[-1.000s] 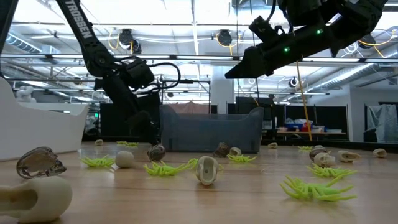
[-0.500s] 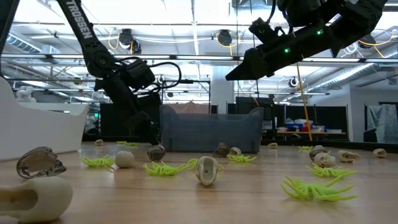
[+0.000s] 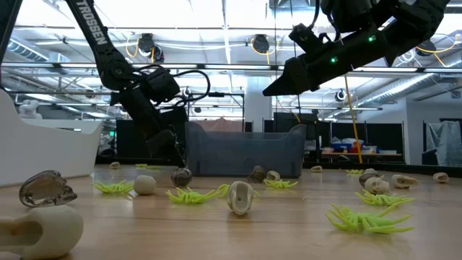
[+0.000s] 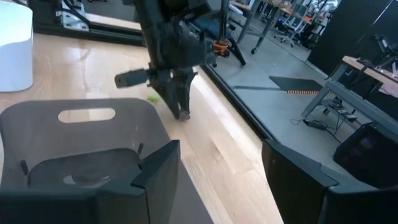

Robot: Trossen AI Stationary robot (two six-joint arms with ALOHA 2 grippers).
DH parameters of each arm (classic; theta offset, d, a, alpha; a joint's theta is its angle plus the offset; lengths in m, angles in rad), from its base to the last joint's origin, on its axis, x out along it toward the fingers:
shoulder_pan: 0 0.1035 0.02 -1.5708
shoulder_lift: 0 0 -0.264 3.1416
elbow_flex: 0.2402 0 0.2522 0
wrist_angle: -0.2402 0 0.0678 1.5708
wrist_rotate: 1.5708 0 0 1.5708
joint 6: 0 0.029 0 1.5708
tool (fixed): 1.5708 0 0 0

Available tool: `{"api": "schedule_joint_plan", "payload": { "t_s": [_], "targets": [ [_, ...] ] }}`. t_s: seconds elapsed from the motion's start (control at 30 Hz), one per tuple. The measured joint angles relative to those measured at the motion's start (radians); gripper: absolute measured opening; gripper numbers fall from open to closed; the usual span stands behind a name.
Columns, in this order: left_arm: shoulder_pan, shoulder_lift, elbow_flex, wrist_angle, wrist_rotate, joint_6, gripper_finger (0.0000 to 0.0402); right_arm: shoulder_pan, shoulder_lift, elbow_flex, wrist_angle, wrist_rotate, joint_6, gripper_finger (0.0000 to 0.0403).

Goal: Sort Halloween decoration
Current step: Put the black skull toy into the black bin

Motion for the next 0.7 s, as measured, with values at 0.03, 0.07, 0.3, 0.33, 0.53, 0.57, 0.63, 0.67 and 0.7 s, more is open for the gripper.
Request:
{"api": "schedule_joint_plan", "payload": {
  "t_s": [0.03, 0.07, 0.3, 0.33, 0.53, 0.57, 0.63, 0.67, 0.7],
  "targets": [
    [0.0, -0.008, 0.0, 0.0, 0.0, 0.0, 0.0047, 0.0, 0.0, 0.0, -0.009, 0.0, 0.007, 0.0214],
    [0.0, -0.017, 0.0, 0.001, 0.0, 0.0, 0.0046, 0.0, 0.0, 0.0, -0.015, 0.0, 0.012, 0.0214],
    [0.0, -0.081, 0.0, -0.002, 0.015, 0.005, 0.0045, 0.0, 0.0, 0.0, -0.043, 0.0, 0.043, 0.0214],
    [0.0, -0.091, 0.0, -0.008, 0.024, 0.005, 0.0045, 0.0, 0.0, 0.0, -0.047, 0.0, 0.045, 0.0214],
    [0.0, -0.187, 0.0, -0.034, 0.114, 0.003, 0.0045, 0.0, 0.0, 0.0, -0.08, 0.0, 0.048, 0.0214],
    [-0.003, -0.209, 0.0, -0.036, 0.133, 0.003, 0.0045, 0.0, 0.0, 0.0, -0.089, -0.001, 0.046, 0.0214],
    [-0.011, -0.258, 0.0, -0.043, 0.16, 0.004, 0.0045, 0.0, 0.0, 0.0, -0.107, 0.001, 0.045, 0.0214],
    [-0.018, -0.285, 0.0, -0.045, 0.169, 0.005, 0.0045, 0.0, 0.0, 0.0, -0.114, 0.002, 0.045, 0.0214],
    [-0.028, -0.312, 0.0, -0.042, 0.173, 0.011, 0.0045, 0.0, 0.0, 0.0, -0.117, 0.003, 0.046, 0.0214]
  ]
}}
